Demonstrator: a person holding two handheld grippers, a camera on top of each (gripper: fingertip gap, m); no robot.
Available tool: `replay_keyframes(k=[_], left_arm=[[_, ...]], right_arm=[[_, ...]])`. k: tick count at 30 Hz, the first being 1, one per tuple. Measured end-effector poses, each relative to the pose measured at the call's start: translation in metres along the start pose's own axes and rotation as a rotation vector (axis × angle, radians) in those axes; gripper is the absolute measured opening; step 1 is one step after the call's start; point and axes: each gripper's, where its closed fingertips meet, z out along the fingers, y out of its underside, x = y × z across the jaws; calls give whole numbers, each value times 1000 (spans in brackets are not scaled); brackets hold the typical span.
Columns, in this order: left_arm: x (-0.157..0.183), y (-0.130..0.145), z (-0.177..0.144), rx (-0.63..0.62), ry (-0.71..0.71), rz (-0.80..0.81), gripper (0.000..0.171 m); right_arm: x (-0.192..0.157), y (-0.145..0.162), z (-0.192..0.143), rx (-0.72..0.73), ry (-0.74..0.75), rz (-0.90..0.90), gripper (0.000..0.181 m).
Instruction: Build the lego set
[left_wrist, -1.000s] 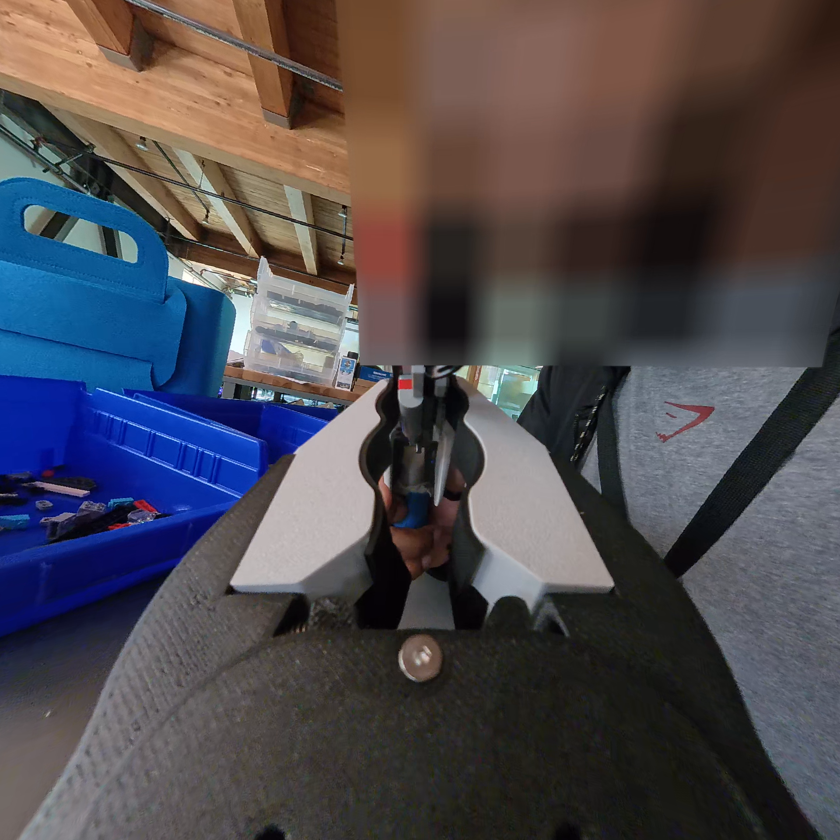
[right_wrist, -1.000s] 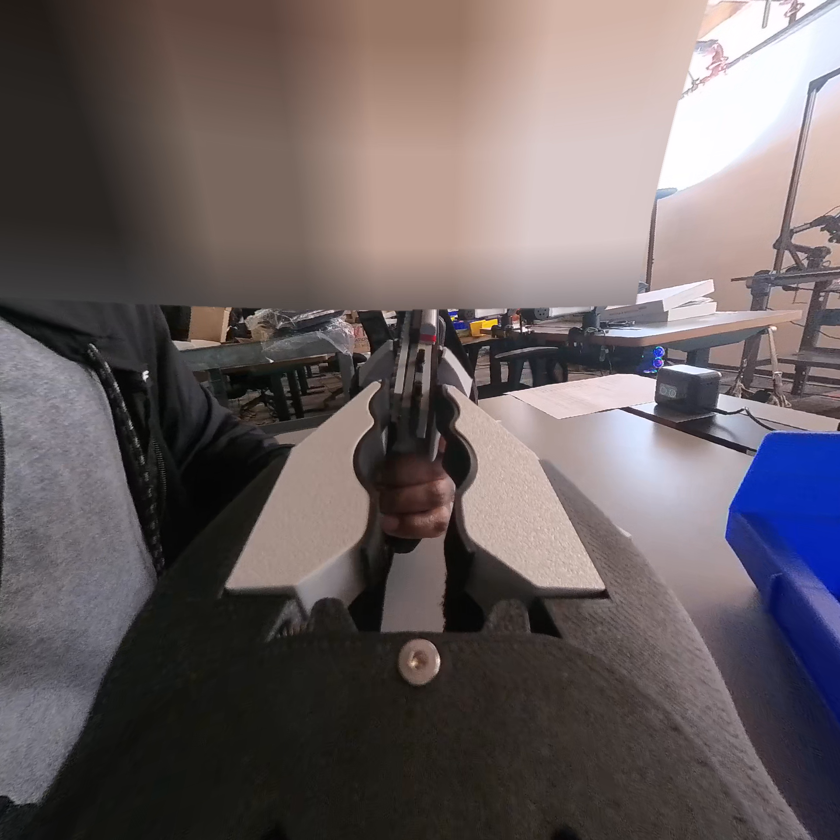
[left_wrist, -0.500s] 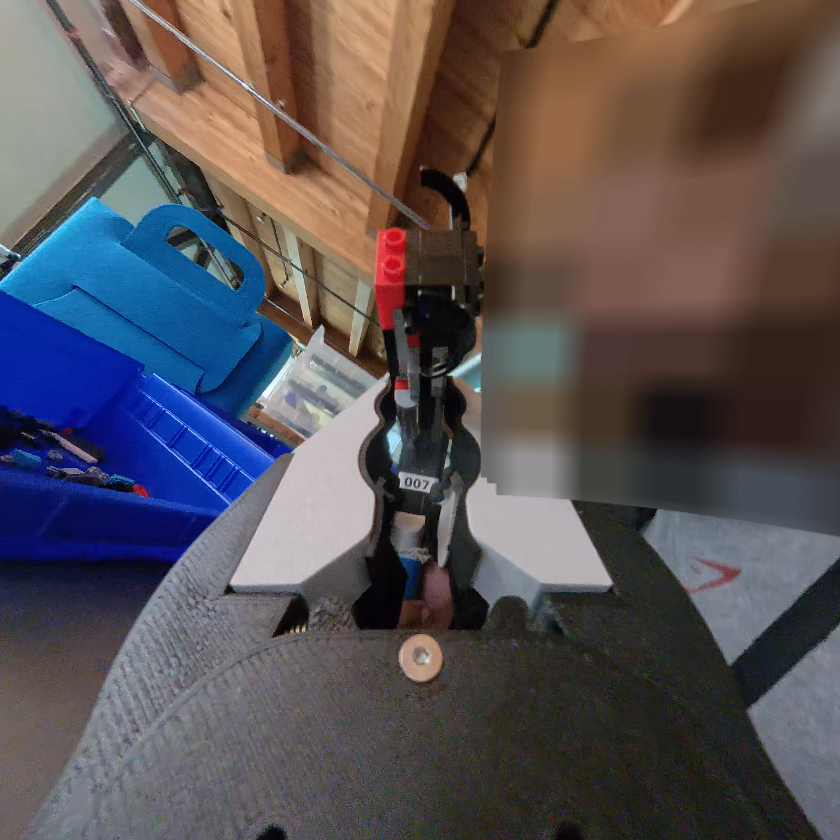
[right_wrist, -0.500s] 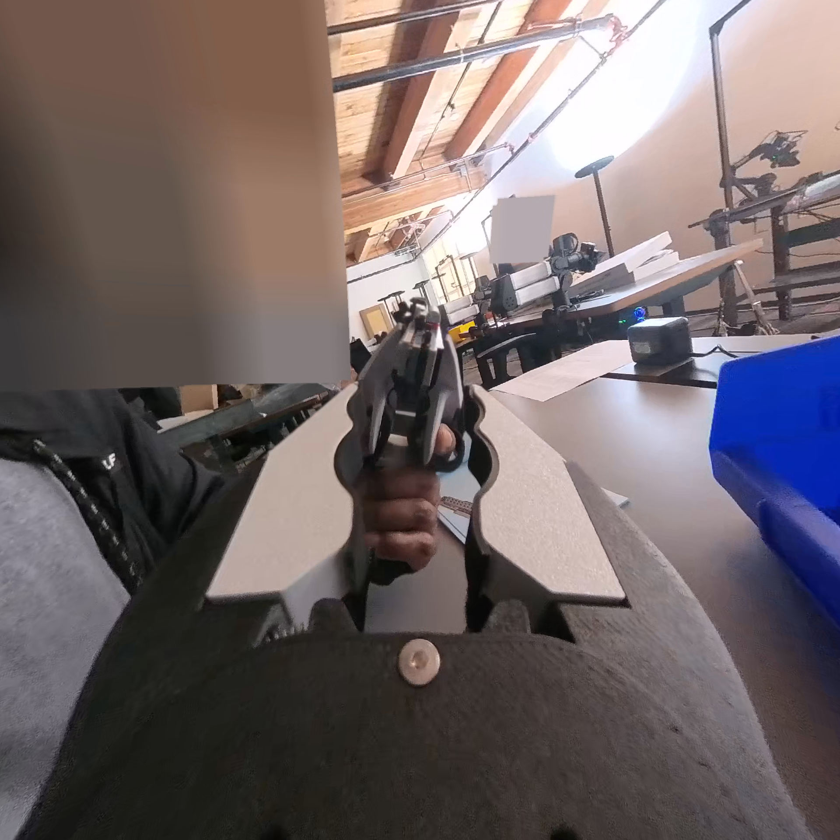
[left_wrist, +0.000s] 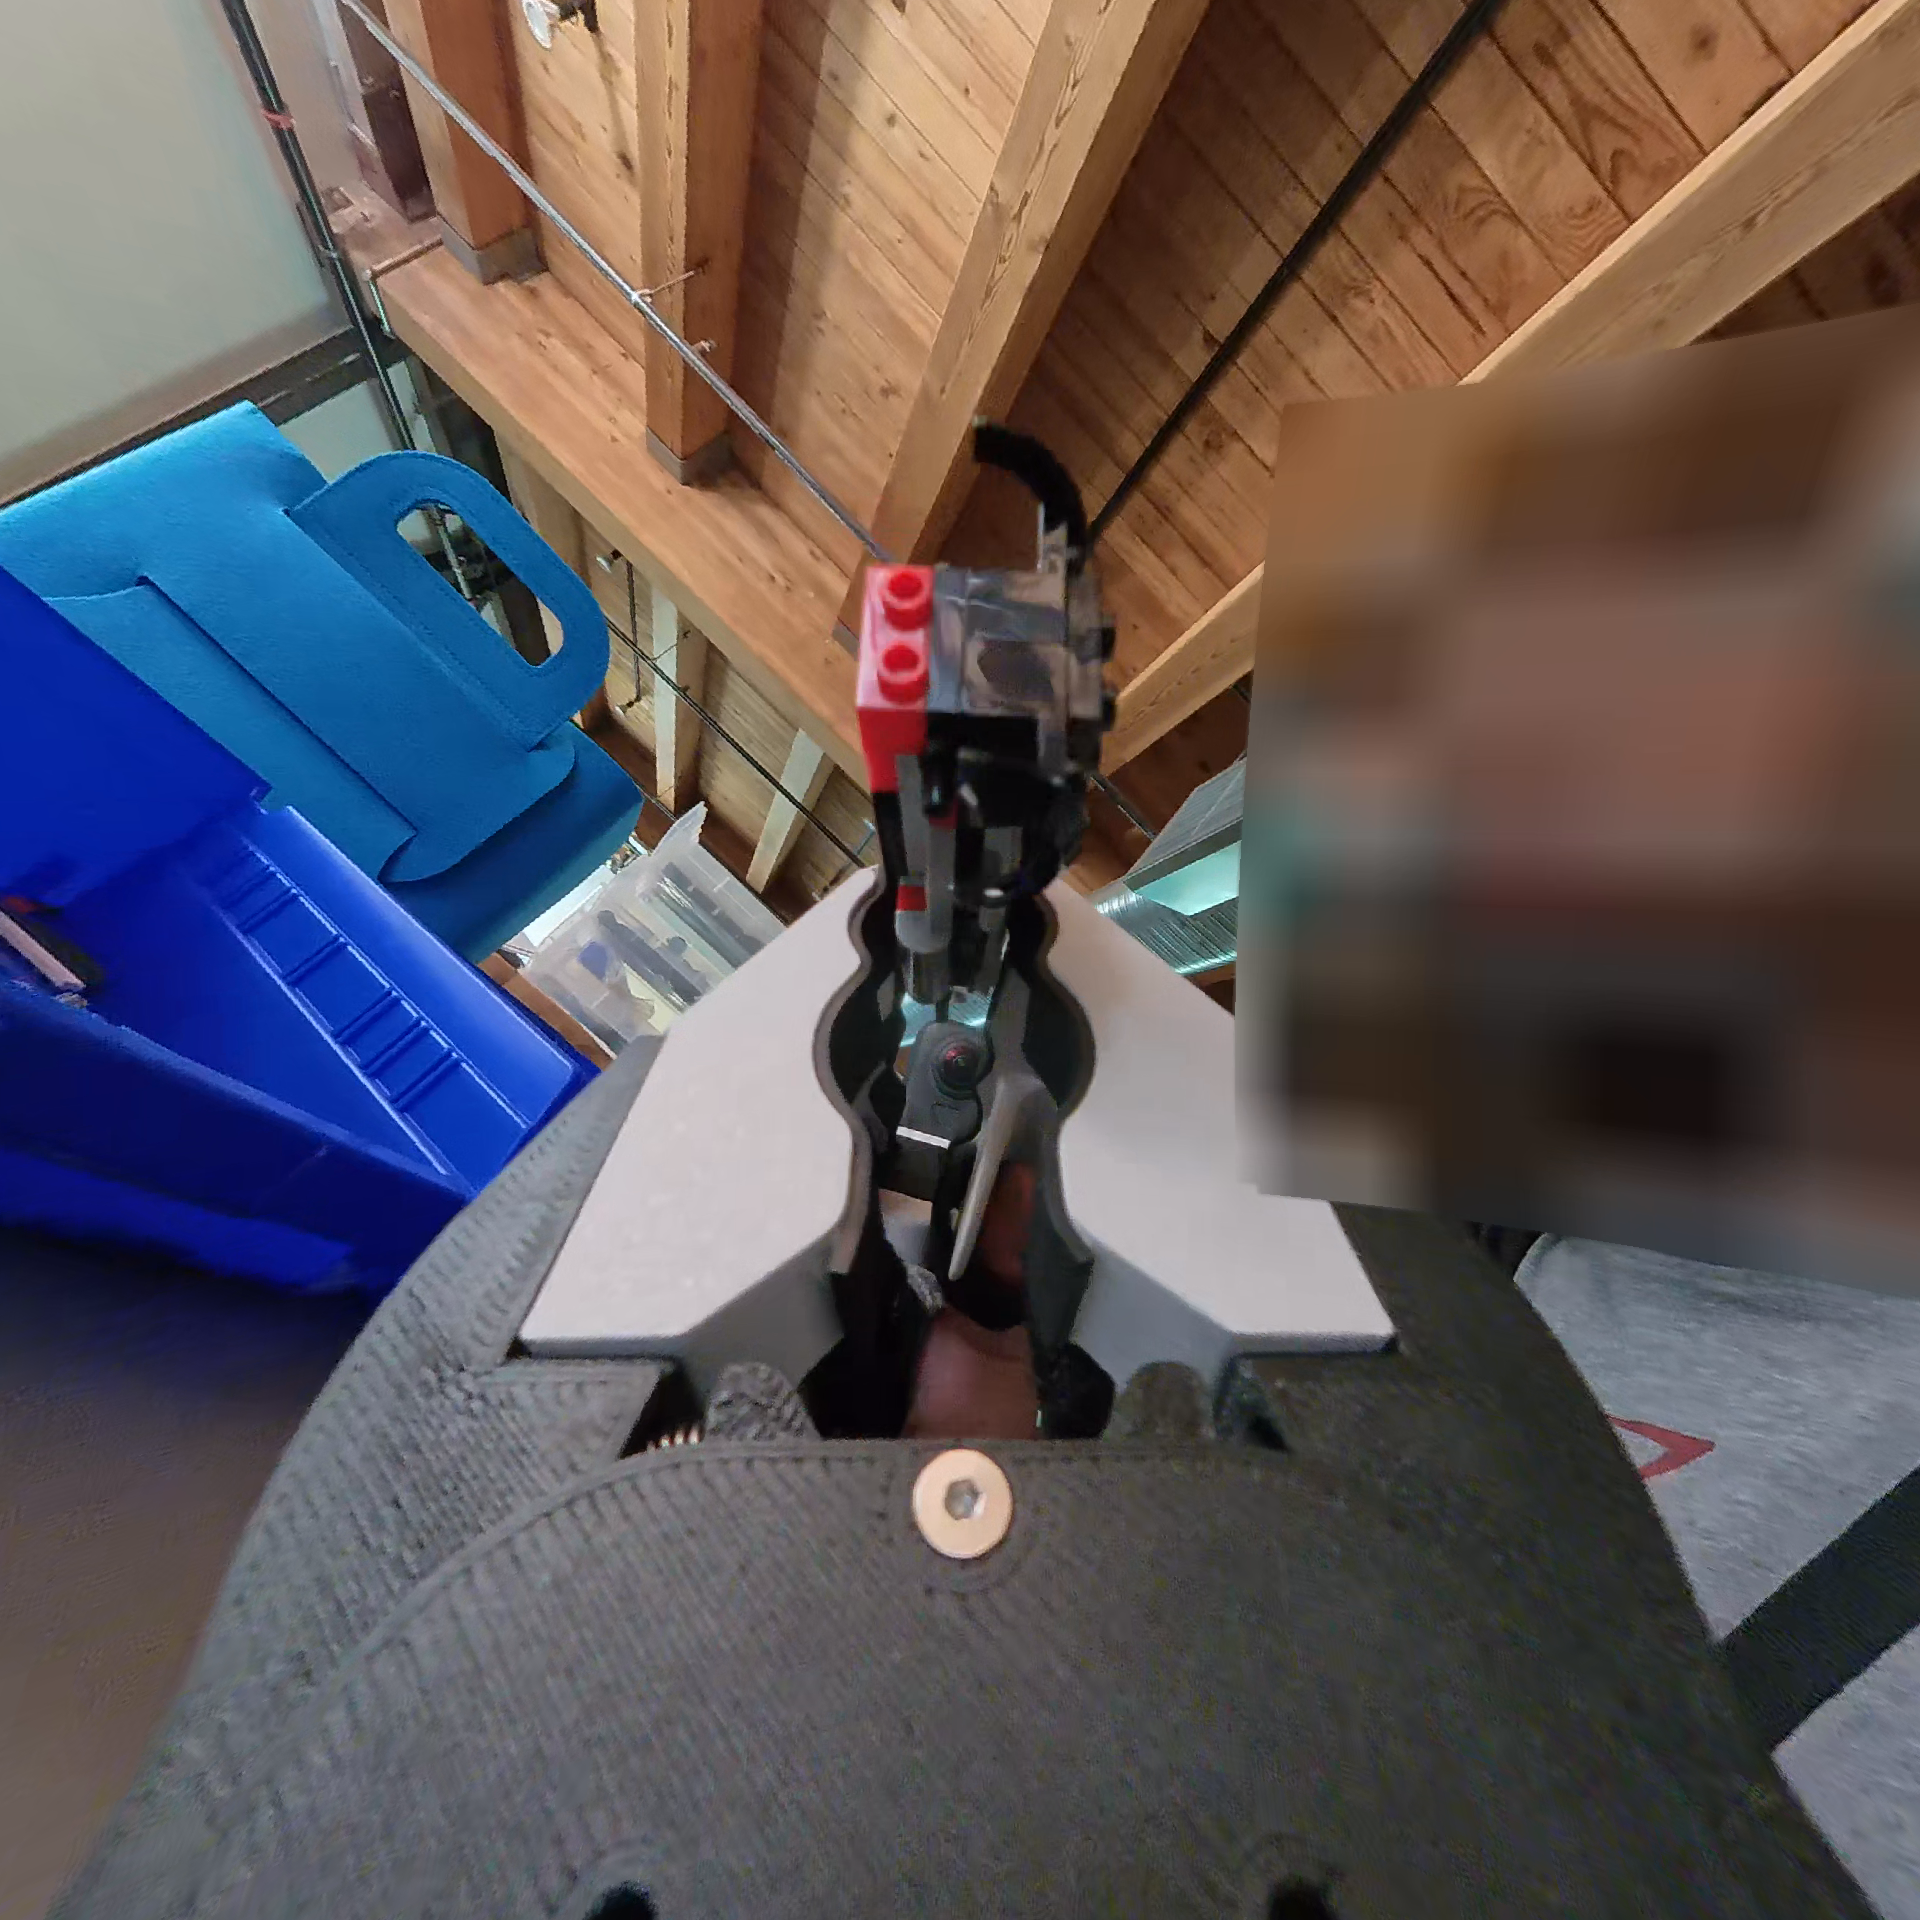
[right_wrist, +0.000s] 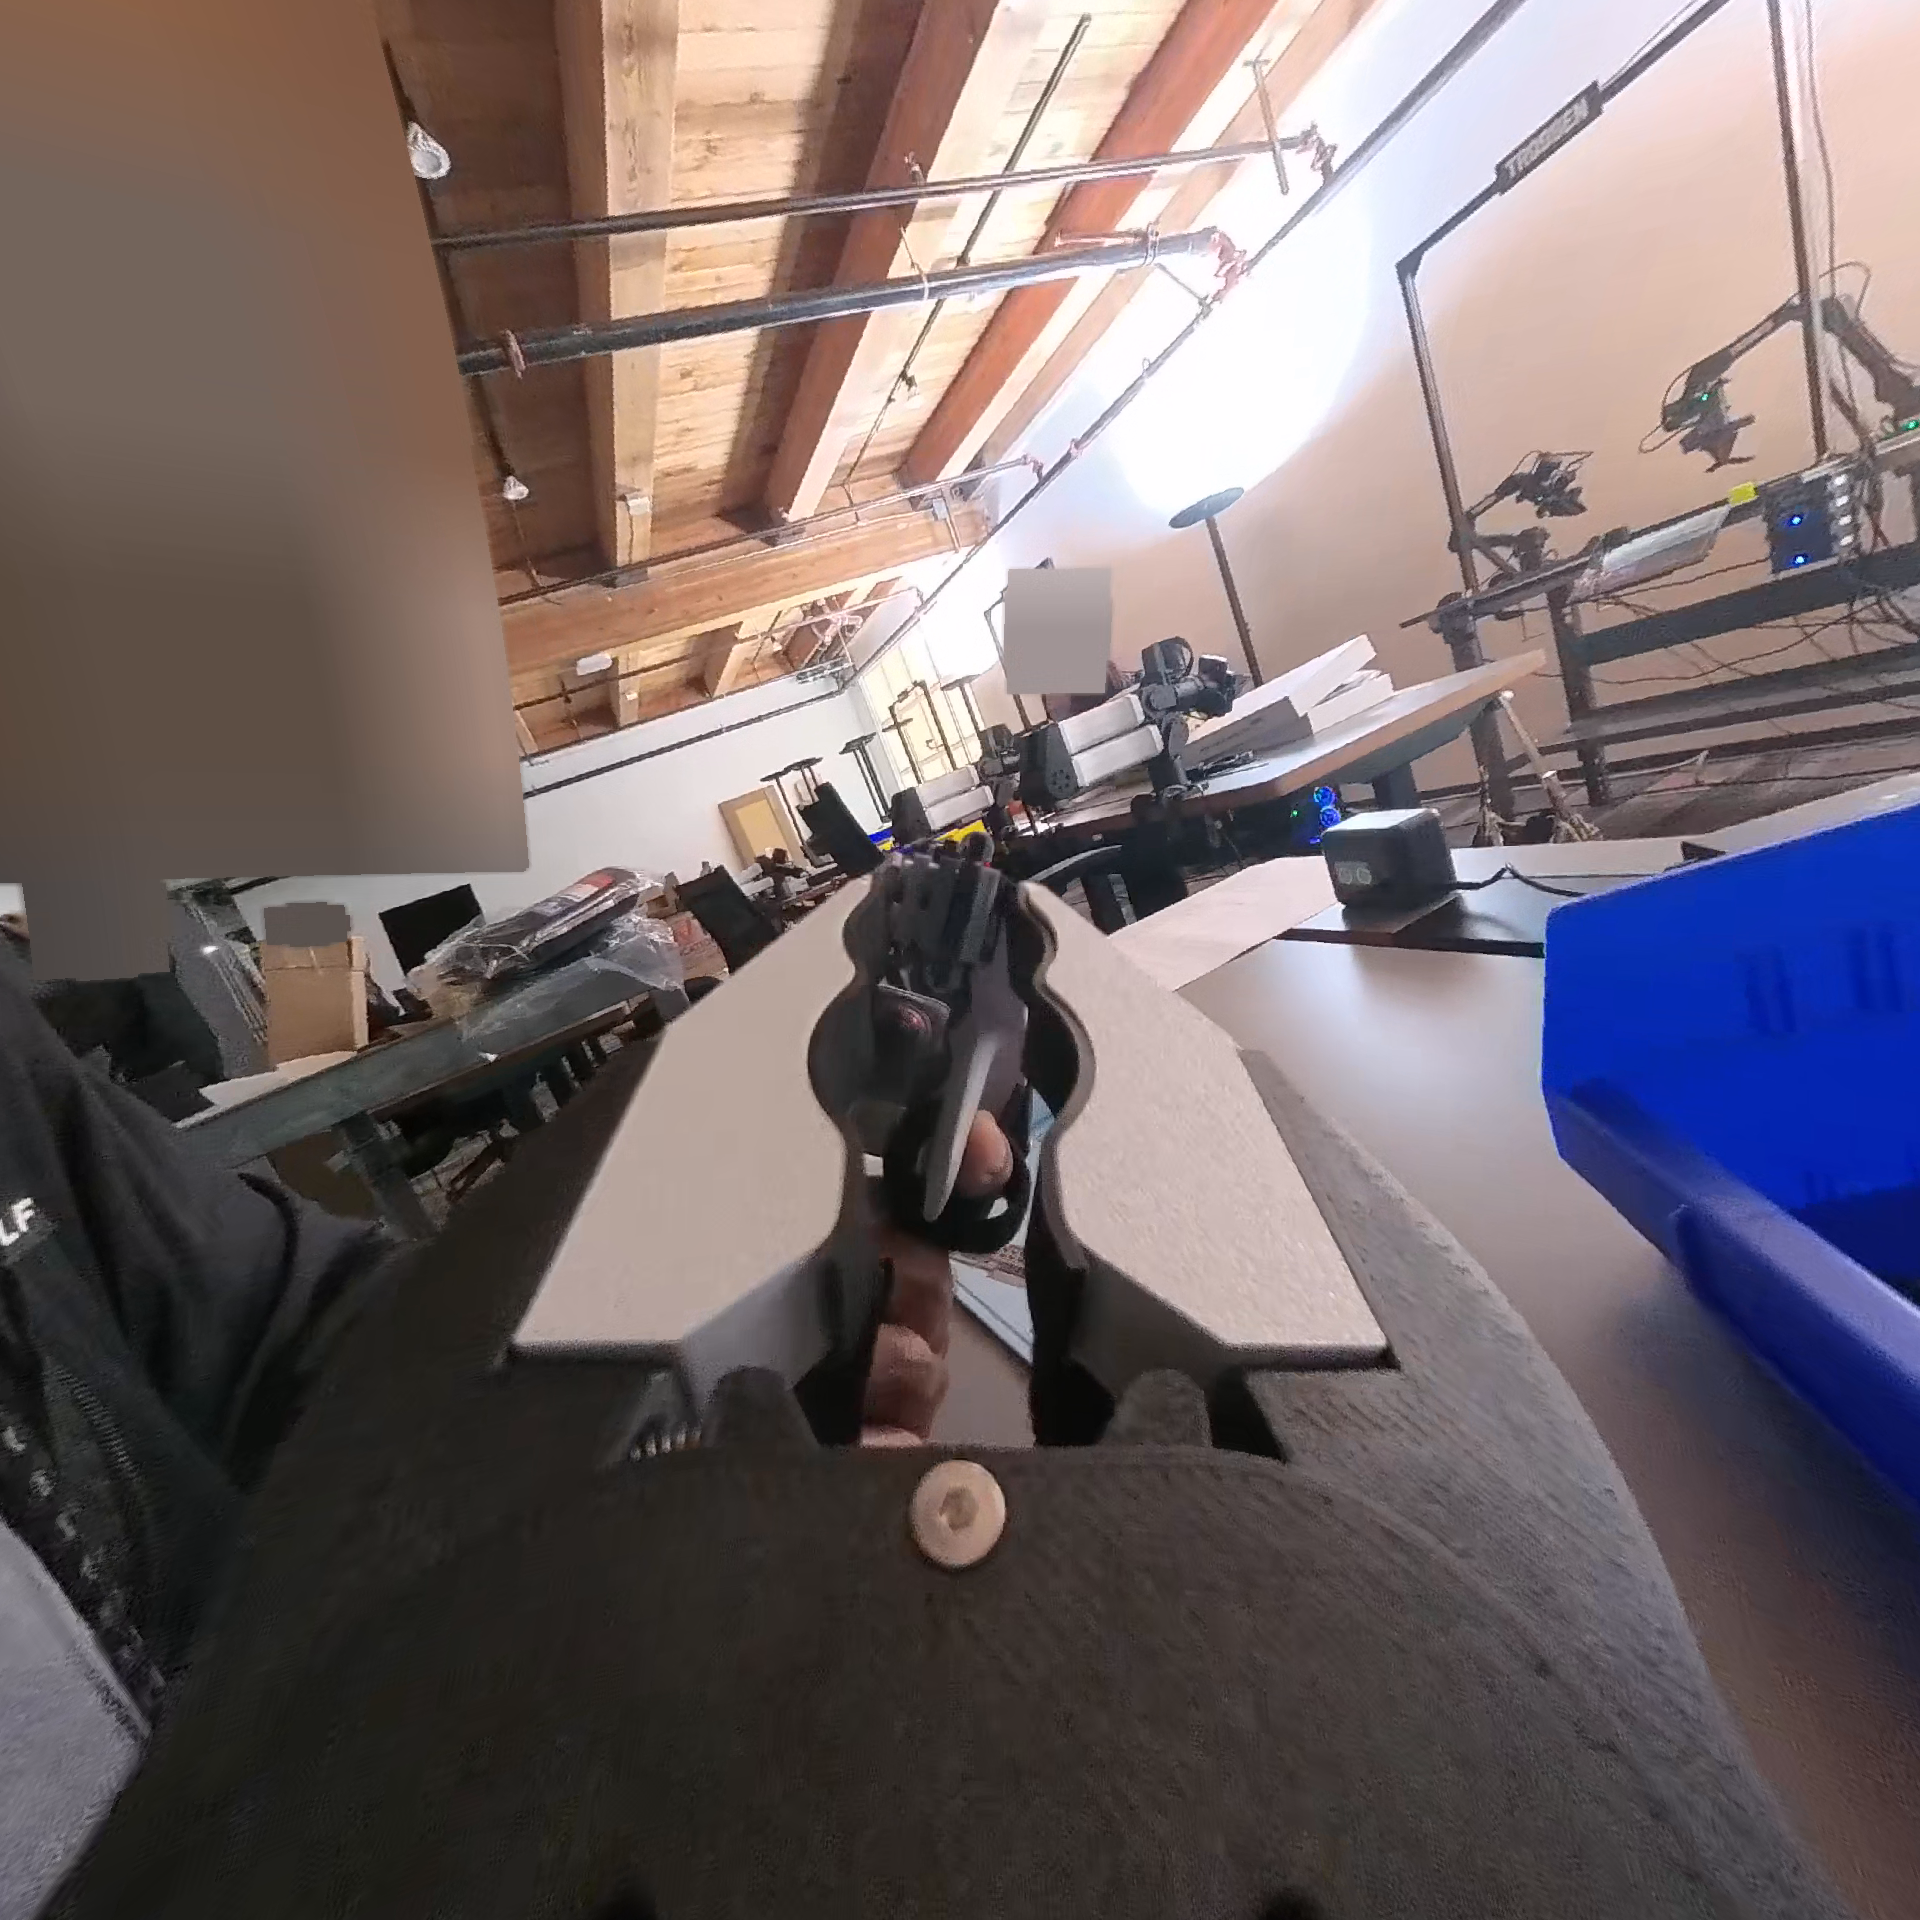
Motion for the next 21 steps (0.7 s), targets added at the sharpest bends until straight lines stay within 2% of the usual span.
replay_keyframes(k=[1,4,7,11,15,18,21], left_arm=[[-1,1,1,-11,-5,-2,21],[-5,7,3,-75,-16,-7,27],[-8,12,3,-143,-19,-21,44],[-12,11,-3,-200,-44,4,50],[-27,16,-10,-298,-136,42,62],[-34,16,-15,-390,-211,100,71],[-36,13,-17,-514,-268,243,76]], right_arm=[[0,-1,0,1,-2,-5,24],[3,-7,-2,11,-20,-4,23],[4,-16,-3,9,-63,-4,23],[7,-27,-3,-13,-97,-14,23],[7,-31,2,-67,-131,-16,23],[7,-29,7,-144,-147,-37,23],[1,-24,12,-225,-187,-65,23]])
